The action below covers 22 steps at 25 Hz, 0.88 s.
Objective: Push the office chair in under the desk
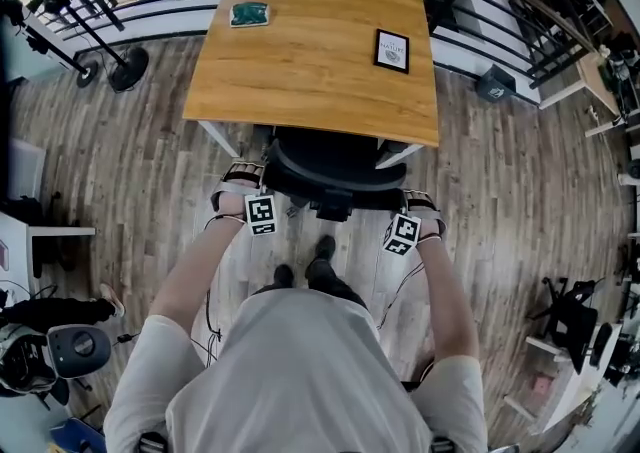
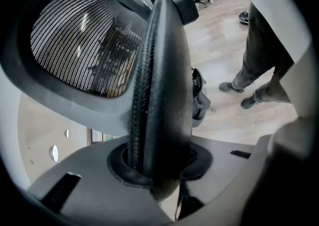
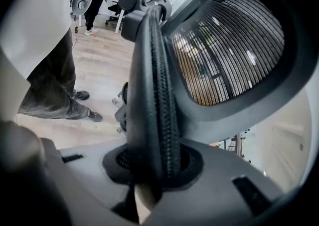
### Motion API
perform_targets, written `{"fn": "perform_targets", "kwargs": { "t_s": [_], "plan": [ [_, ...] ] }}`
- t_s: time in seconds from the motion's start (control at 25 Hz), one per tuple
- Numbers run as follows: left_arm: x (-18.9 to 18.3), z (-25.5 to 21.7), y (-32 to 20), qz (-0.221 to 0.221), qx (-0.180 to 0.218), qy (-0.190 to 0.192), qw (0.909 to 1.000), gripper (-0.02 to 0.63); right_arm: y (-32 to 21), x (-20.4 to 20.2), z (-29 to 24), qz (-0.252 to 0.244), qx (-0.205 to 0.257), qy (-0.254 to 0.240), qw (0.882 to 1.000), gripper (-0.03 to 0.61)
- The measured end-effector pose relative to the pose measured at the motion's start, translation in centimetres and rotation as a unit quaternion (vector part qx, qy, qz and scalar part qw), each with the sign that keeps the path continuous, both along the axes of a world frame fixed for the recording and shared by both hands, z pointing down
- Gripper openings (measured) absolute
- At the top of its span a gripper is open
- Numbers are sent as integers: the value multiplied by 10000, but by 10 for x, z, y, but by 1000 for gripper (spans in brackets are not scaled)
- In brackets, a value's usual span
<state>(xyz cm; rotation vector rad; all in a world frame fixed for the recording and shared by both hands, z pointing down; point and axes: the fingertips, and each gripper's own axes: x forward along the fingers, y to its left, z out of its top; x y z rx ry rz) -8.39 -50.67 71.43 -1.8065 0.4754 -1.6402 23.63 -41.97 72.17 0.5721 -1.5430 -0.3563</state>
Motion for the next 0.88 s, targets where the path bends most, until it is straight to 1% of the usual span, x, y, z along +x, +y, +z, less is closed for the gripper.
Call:
{"fn": "perform_targets", "kwargs": {
  "t_s": [0.48,0.88],
  "plan": [
    [46,1,-47,-111,16,-12,9999,89,-57,48,0,-139,39,16,9999,75],
    [58,1,-71,-141,58,3,9999,91,-80,59,3,-188,83,-40,9998,75]
  ]
}}
